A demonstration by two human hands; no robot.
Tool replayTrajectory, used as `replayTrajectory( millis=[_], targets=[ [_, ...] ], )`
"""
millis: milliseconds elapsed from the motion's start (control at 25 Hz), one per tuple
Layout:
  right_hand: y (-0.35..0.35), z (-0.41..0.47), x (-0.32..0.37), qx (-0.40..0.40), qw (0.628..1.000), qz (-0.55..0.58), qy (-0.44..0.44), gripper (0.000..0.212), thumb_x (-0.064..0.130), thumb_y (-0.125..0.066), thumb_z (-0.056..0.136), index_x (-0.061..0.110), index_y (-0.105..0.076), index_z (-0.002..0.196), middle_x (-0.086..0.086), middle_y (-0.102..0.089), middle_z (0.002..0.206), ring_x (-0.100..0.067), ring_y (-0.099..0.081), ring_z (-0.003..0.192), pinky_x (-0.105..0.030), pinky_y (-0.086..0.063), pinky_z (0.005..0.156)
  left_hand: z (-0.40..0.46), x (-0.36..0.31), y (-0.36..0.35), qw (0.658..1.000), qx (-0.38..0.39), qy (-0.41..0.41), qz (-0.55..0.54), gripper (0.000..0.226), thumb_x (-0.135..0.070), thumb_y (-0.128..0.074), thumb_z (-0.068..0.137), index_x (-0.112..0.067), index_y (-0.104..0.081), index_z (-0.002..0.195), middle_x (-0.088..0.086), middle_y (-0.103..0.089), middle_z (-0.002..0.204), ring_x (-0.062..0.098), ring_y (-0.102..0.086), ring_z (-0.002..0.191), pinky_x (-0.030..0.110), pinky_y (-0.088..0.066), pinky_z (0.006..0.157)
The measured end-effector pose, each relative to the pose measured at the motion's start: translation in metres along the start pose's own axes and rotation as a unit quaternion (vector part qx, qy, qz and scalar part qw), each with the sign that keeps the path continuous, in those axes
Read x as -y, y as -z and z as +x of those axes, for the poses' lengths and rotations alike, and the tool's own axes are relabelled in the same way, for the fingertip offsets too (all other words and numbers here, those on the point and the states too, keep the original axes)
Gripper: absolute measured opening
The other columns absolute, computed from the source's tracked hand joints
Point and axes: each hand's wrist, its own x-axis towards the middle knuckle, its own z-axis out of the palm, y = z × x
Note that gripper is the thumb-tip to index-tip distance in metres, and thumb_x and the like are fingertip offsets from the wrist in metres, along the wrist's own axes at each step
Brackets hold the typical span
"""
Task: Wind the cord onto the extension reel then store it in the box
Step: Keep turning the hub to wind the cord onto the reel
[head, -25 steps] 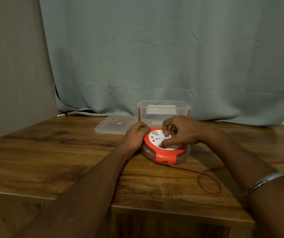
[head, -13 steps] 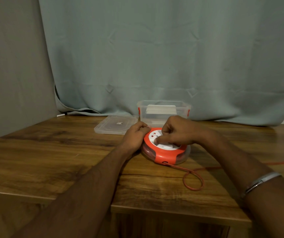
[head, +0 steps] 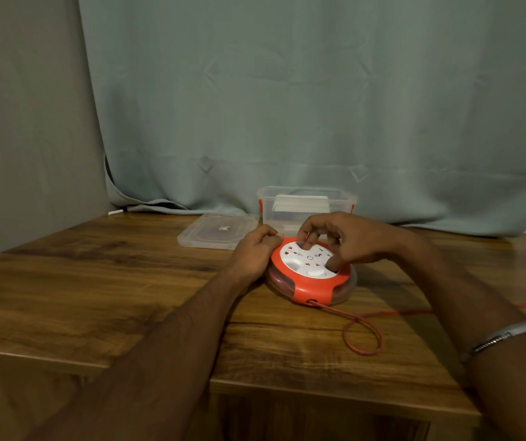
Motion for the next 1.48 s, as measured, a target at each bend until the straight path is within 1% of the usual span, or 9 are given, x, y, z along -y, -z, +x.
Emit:
replayTrajectory(
  millis=[120, 320, 480, 640, 1000, 1120, 1240, 1360, 1480],
  targets=[
    [-0.001, -0.002, 0.002, -0.005, 1.0, 0.027, -0.011, 0.066, 0.007, -0.084, 0.059, 0.024, -0.056, 0.117, 0.0, -0.074, 0.109, 0.0, -0.051, 0.055, -0.024, -0.044, 0.054, 0.0, 0.001, 0.0, 1.0, 0.007, 0.008, -0.011, 0.016, -0.029, -0.051, 0.103, -0.021, -0.065, 0.098, 0.011, -0.074, 0.1, 0.027, -0.072, 0.092, 0.042, -0.058, 0.081],
    [-0.002, -0.005, 0.008, -0.014, 0.999, -0.019, -0.026, 0.044, 0.03, -0.09, 0.061, 0.026, -0.063, 0.095, -0.003, -0.072, 0.094, -0.013, -0.064, 0.077, -0.025, -0.047, 0.06, 0.0, 0.0, 0.001, 1.0, 0.009, 0.011, -0.02, 0.016, -0.029, -0.051, 0.104, -0.022, -0.064, 0.097, 0.01, -0.073, 0.099, 0.024, -0.072, 0.087, 0.035, -0.058, 0.072],
    [-0.009, -0.001, 0.007, -0.023, 0.999, -0.019, -0.017, 0.029, 0.035, -0.085, 0.056, 0.025, -0.058, 0.065, 0.006, -0.059, 0.066, -0.013, -0.055, 0.066, -0.034, -0.044, 0.062, 0.001, 0.001, 0.0, 1.0, 0.005, 0.01, -0.025, 0.017, -0.028, -0.052, 0.103, -0.021, -0.064, 0.093, 0.013, -0.074, 0.098, 0.029, -0.072, 0.09, 0.044, -0.058, 0.081],
    [-0.011, -0.001, 0.009, -0.019, 0.999, -0.03, -0.014, 0.035, 0.029, -0.087, 0.067, 0.021, -0.054, 0.056, 0.004, -0.052, 0.058, -0.011, -0.051, 0.064, -0.035, -0.041, 0.062, 0.0, 0.0, 0.001, 1.0, 0.004, 0.011, -0.022, 0.017, -0.027, -0.052, 0.104, -0.02, -0.064, 0.094, 0.013, -0.074, 0.099, 0.027, -0.072, 0.088, 0.041, -0.058, 0.08],
    [-0.024, 0.009, 0.02, -0.084, 0.992, -0.087, -0.022, 0.056, 0.052, -0.079, 0.08, 0.017, -0.055, 0.043, 0.005, -0.048, 0.042, -0.009, -0.046, 0.045, -0.035, -0.038, 0.054, 0.0, 0.0, 0.001, 1.0, 0.004, 0.006, -0.016, 0.022, -0.028, -0.05, 0.104, -0.014, -0.066, 0.1, 0.014, -0.074, 0.099, 0.033, -0.072, 0.095, 0.047, -0.058, 0.085],
    [-0.022, 0.007, 0.02, -0.075, 0.995, -0.065, 0.0, 0.046, 0.043, -0.081, 0.083, 0.018, -0.061, 0.05, 0.006, -0.056, 0.046, -0.007, -0.048, 0.046, -0.034, -0.04, 0.055, -0.001, 0.0, 0.001, 1.0, 0.002, 0.007, -0.02, 0.021, -0.027, -0.05, 0.104, -0.014, -0.066, 0.1, 0.015, -0.074, 0.1, 0.03, -0.071, 0.091, 0.046, -0.058, 0.085],
    [-0.011, 0.001, 0.017, -0.068, 0.997, -0.014, 0.031, 0.013, 0.013, -0.082, 0.079, 0.02, -0.072, 0.074, 0.002, -0.074, 0.074, -0.002, -0.057, 0.058, -0.029, -0.047, 0.062, 0.0, 0.001, 0.001, 1.0, -0.007, 0.001, -0.022, 0.019, -0.025, -0.053, 0.102, -0.014, -0.066, 0.095, 0.019, -0.073, 0.097, 0.026, -0.067, 0.083, 0.044, -0.056, 0.08],
    [0.0, -0.008, 0.019, -0.053, 0.999, 0.001, 0.014, 0.039, -0.008, -0.078, 0.072, 0.015, -0.071, 0.103, 0.003, -0.076, 0.107, 0.008, -0.058, 0.056, -0.022, -0.045, 0.065, -0.001, 0.001, 0.0, 1.0, -0.003, 0.004, -0.023, 0.019, -0.026, -0.052, 0.103, -0.014, -0.066, 0.097, 0.014, -0.073, 0.094, 0.023, -0.067, 0.082, 0.04, -0.055, 0.077],
    [0.004, -0.009, 0.016, -0.024, 1.0, 0.01, -0.015, 0.055, -0.013, -0.079, 0.072, 0.013, -0.066, 0.118, 0.002, -0.075, 0.121, 0.014, -0.06, 0.057, -0.015, -0.042, 0.061, -0.001, 0.001, 0.001, 1.0, 0.001, 0.005, -0.018, 0.019, -0.026, -0.051, 0.103, -0.015, -0.066, 0.098, 0.011, -0.072, 0.092, 0.021, -0.067, 0.081, 0.037, -0.054, 0.074]
  ],
)
